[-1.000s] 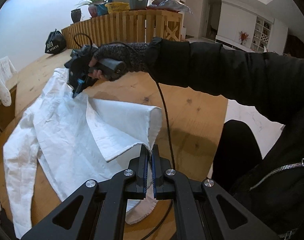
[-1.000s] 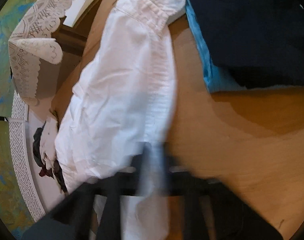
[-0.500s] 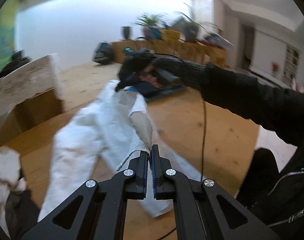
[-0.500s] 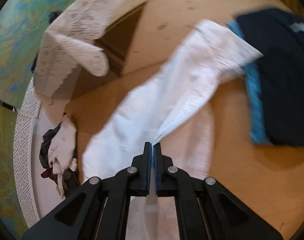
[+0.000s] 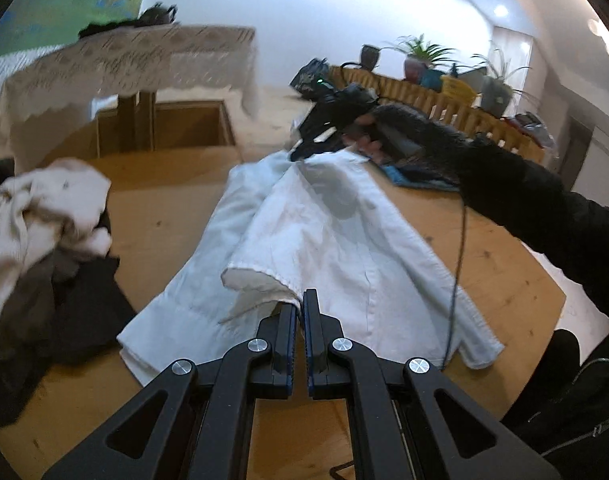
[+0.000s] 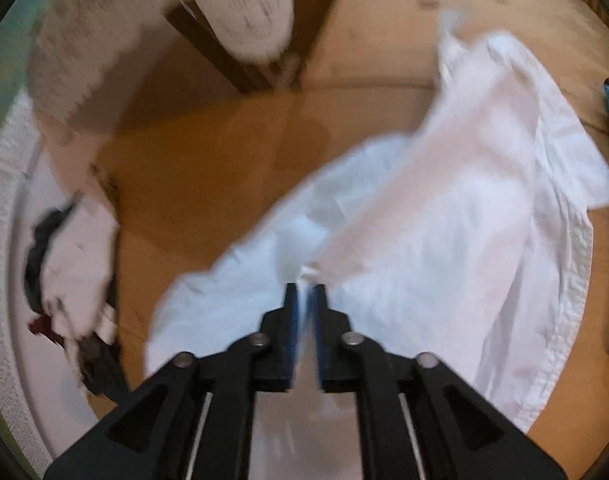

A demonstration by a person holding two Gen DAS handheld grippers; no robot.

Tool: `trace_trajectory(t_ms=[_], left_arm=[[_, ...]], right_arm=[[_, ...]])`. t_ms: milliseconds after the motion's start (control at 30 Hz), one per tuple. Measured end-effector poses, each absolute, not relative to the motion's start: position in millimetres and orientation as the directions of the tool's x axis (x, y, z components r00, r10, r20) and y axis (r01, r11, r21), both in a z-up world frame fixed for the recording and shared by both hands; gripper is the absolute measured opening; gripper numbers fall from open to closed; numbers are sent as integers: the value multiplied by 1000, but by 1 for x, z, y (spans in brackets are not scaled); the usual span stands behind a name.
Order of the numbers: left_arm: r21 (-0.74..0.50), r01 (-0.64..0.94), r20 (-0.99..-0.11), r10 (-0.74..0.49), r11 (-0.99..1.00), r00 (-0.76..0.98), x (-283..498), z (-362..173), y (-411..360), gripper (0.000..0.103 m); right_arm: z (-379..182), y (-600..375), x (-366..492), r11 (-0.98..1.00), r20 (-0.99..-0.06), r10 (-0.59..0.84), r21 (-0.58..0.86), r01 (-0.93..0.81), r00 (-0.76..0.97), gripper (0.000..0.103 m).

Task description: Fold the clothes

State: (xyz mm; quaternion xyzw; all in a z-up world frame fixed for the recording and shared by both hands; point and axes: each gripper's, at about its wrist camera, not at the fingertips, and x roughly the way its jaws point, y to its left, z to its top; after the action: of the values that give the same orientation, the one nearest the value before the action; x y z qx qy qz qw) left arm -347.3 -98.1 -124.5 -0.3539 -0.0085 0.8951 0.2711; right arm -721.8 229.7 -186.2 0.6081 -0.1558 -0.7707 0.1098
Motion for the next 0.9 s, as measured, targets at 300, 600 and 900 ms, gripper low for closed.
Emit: trace_trajectory(t_ms=[300,600,900], left_arm=[[-185,-490,-630,486,-852,-606,-353,-115,-96,3],[-153,-466,-649,444,-872,-618,-356,-108,-93,4],[-127,-461,-664,420,-878,-618,-363,-108,-95,4]], right_arm=[[-136,342,-666,-990,-906,-66,112,-85,-419,46],[-212,365,-684,-992,-950,29,12,-129,-310,48],[-204,358,-680,-999,-935,6,7,-37,-354,2]])
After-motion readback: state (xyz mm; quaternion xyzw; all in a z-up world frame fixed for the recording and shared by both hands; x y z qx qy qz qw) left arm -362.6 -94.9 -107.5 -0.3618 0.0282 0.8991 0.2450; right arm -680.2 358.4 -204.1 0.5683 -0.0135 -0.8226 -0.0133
